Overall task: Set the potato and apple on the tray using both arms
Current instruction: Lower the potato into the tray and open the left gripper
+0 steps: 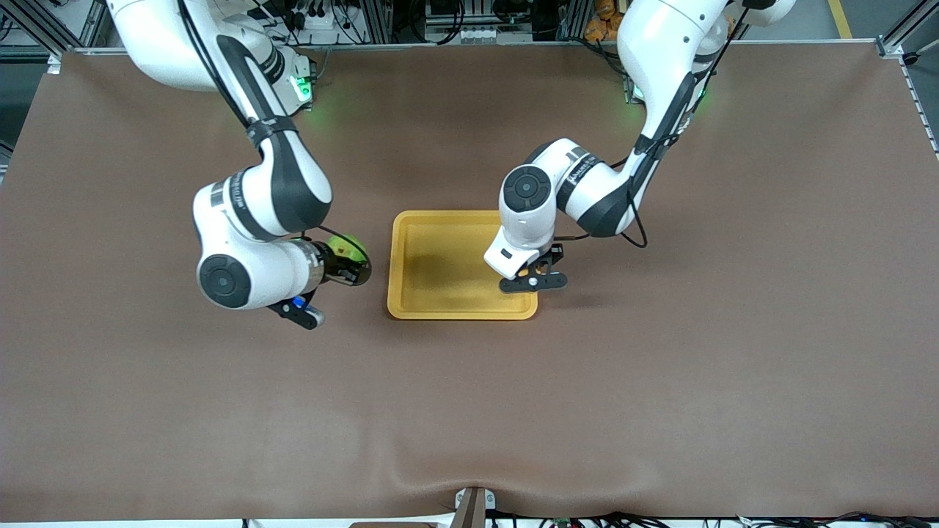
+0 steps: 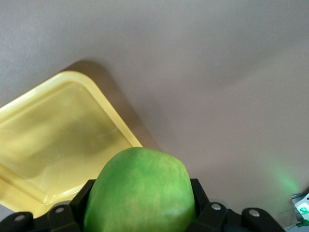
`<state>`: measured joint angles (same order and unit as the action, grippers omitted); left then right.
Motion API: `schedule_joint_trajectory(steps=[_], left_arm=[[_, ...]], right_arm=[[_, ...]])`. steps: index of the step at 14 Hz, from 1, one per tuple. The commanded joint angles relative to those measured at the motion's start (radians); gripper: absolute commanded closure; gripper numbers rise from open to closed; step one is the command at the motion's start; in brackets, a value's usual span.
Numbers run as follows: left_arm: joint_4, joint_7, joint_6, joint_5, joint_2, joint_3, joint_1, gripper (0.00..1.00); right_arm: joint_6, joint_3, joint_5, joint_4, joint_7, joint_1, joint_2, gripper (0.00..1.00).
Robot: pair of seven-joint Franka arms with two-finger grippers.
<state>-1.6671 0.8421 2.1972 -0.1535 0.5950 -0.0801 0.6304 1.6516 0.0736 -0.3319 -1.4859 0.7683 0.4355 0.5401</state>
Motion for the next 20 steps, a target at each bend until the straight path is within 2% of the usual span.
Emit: schedule_joint_trajectory(steps=[1,7,9,11,13,14,15,20], left_arm=[[0.032,0.006,-0.013,0.014,0.035,-0.015,0.005,1.0],[0.023,-0.003,0.049,0.014,0.069,-0.026,0.005,0.99],[0.023,-0.003,0.05,0.012,0.075,-0.026,0.006,0.94],[0.023,0.003,0.05,0.014,0.078,-0.026,0.006,0.62],[0.023,0.018,0.05,0.015,0.078,-0.026,0.008,0.39],[0.021,0.02,0.05,0.015,0.078,-0.026,0.008,0.04],[0.021,0.017,0.05,0.015,0.077,-0.026,0.006,0.0],[0.023,0.011,0.026,0.014,0.036,-0.024,-0.012,0.0]], right_arm=[[0.019,0.009,-0.021,-0.022,0.025,0.025,-0.005,1.0],[0.183,0.009,-0.081,-0.096,0.095,0.101,0.01,1.0],[0.218,0.009,-0.085,-0.096,0.127,0.117,0.023,1.0],[0.253,0.009,-0.098,-0.102,0.149,0.143,0.037,1.0],[0.28,0.009,-0.099,-0.111,0.157,0.157,0.047,1.0],[0.304,0.009,-0.099,-0.123,0.157,0.163,0.058,1.0],[0.338,0.009,-0.099,-0.131,0.158,0.167,0.064,1.0],[0.412,0.009,-0.111,-0.135,0.17,0.201,0.112,1.0]])
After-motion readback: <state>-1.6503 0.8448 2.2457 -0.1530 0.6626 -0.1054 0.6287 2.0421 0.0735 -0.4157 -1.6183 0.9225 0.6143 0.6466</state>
